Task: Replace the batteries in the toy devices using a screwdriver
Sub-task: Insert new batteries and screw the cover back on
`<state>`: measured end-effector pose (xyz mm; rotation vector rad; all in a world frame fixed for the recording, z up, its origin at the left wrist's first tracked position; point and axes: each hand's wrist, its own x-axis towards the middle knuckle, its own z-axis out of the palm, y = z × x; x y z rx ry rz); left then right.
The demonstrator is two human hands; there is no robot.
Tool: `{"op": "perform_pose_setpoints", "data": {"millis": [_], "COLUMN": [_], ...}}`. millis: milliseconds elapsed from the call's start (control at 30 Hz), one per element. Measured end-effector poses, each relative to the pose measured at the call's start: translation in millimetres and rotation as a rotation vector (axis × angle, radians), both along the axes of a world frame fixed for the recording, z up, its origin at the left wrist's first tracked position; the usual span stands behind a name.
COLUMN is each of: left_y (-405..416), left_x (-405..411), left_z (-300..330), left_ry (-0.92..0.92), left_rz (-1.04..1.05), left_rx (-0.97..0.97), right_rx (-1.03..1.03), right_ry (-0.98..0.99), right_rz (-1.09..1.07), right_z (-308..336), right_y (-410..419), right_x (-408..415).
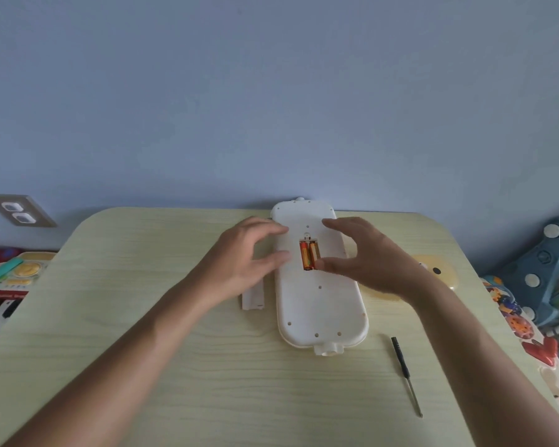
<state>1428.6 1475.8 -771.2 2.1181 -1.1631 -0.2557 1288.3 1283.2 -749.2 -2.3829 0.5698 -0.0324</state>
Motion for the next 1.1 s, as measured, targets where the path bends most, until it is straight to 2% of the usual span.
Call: {"op": "perform_pose_setpoints", "data": {"millis": [100, 200, 267, 433, 533, 667, 733, 833, 1100], "left_y": [24.4, 35.7, 35.5, 32.6, 31.4, 9.4, -10.8, -39.4, -53.0], "left_x": [9.5, 3.1, -3.0, -3.9, -2.6, 1.4, -2.7, -13.9, -10.2], "left_z": [-0.3, -6.6, -12.7, -20.9, -14.8, 10.8, 21.5, 23.2, 5.3], "left_ry": [-0.051, 0.000, 0.029, 0.073, 0.138, 0.095, 0.202, 0.306, 0.277], "left_rz": [0.099, 0.115, 0.114, 0.130, 0.152, 0.232, 0.174, 0.082, 0.058], "left_rx": [0.105, 0.281, 0.327, 0.237, 0.103, -0.126, -0.220, -0.215, -0.136], "right_rx": [-0.049, -0.042, -0.034, -0.072, -0.094, -0.103, -0.103, -0.098, -0.116], "right_ry": [0.077, 0.117, 0.110, 0.117, 0.114, 0.115, 0.114, 0.108, 0.093], "right_rz": [0.075, 0.127, 0.131, 0.117, 0.128, 0.137, 0.136, 0.133, 0.146], "right_z": [2.3, -3.1, -7.0, -15.9, -17.0, -16.6, -16.0, -16.4, -17.8], "right_y": [-0.9, -0.8, -2.5, -6.6, -7.2, -7.0, -6.6, -6.9, -7.9], "right_x": [-5.6, -8.8, -12.1, -15.9, -15.4, -14.9, -14.7, -15.0, -13.5]}}
